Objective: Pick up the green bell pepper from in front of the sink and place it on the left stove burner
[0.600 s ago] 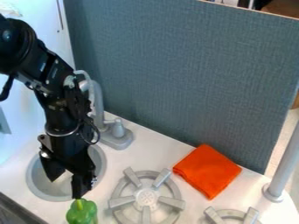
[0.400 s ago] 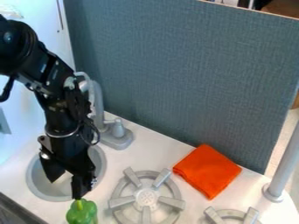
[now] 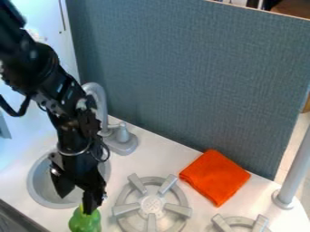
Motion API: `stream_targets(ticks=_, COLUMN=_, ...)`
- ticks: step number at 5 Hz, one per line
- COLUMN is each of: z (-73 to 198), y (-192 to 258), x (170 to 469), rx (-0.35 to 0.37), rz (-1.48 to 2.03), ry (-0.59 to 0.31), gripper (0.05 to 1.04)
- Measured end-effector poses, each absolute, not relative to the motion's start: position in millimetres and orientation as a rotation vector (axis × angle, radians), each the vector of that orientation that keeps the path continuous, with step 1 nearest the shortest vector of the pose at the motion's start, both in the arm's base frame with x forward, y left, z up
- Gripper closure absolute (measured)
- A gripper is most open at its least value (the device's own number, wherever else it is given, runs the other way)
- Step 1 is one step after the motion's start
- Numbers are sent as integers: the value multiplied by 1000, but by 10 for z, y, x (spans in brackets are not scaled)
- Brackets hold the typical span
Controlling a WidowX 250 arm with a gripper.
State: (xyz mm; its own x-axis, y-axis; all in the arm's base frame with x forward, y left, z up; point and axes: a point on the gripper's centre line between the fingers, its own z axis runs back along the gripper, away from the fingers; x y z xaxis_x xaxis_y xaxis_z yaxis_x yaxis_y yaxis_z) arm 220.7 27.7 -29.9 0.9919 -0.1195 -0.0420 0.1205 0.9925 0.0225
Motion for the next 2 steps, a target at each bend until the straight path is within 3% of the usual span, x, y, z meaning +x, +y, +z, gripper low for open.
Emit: stream_targets(ticks=2, z=-578, y=304, x=2197, rx=117, rz=-120, ry=140, gripper=80)
